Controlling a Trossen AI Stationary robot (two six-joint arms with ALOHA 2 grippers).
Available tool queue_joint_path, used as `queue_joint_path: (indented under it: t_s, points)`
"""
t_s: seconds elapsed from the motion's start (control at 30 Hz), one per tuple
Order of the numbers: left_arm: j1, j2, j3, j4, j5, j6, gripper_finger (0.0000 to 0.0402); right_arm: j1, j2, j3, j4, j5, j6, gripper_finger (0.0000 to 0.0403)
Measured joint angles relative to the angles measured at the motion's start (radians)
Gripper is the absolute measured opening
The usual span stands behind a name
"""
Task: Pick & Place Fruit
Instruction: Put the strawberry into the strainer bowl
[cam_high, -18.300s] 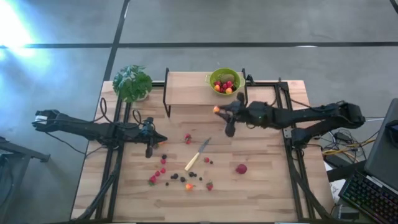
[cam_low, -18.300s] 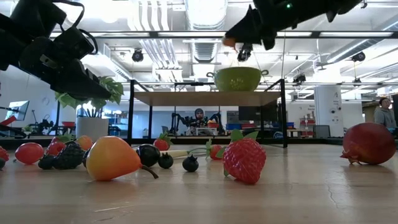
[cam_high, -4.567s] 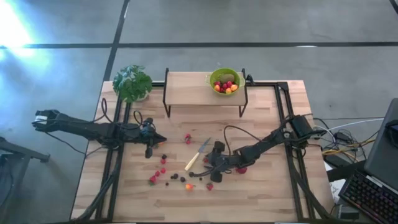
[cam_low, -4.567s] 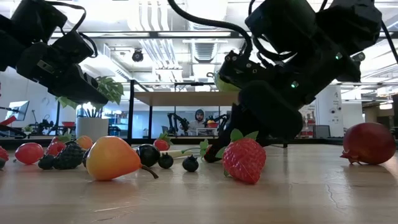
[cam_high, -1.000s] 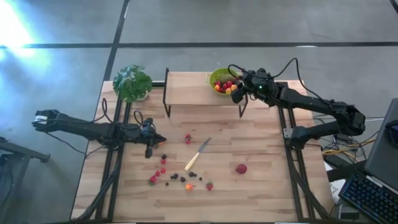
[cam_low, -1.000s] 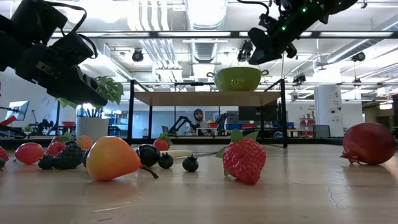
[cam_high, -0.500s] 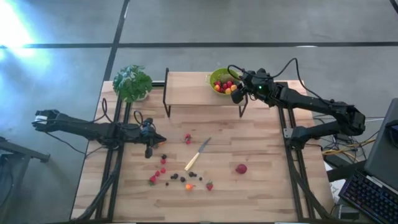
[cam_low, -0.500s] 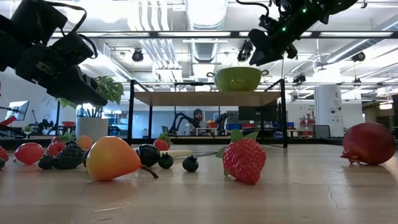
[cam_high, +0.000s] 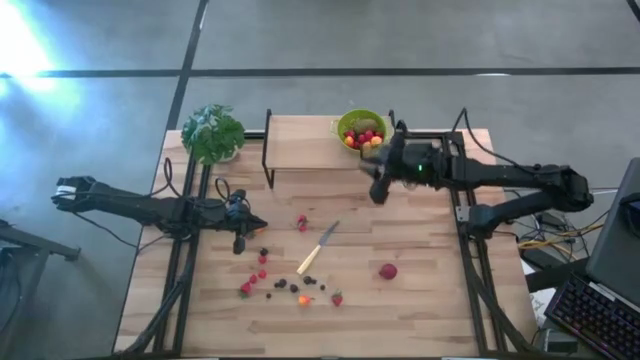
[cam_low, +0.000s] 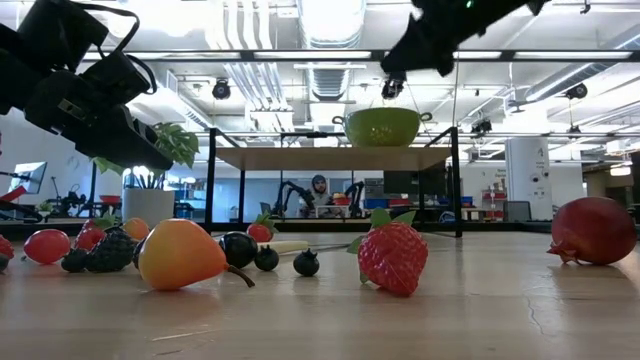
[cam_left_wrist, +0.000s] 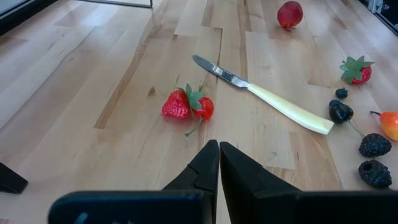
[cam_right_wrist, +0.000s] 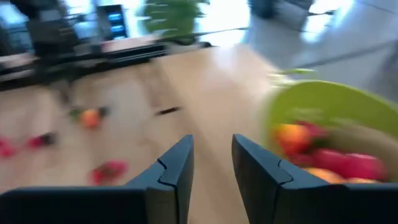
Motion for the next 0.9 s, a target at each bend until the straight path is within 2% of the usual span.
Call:
queue_joint_path:
  t_s: [0.17,0.5,0.67,0.9]
  points:
    - [0.0,0.0,0.0,0.0,0.0,0.0,0.002,0.214,0.0,-0.021,0.0,0.046,0.032,0.0093]
    - [0.0,0.0,0.0,-0.001,0.0,0.0,0.002,0.603,0.053,-0.058,0.014,0.271,0.179,0.0119]
    - [0.0,0.0,0.0,-0.003,0.0,0.0,0.002,0.711,0.17,-0.055,0.046,0.311,0.232,0.0135]
    - [0.0,0.0,0.0,-0.003,0.0,0.0,0.002,0.774,0.341,-0.029,0.136,0.312,0.266,0.017]
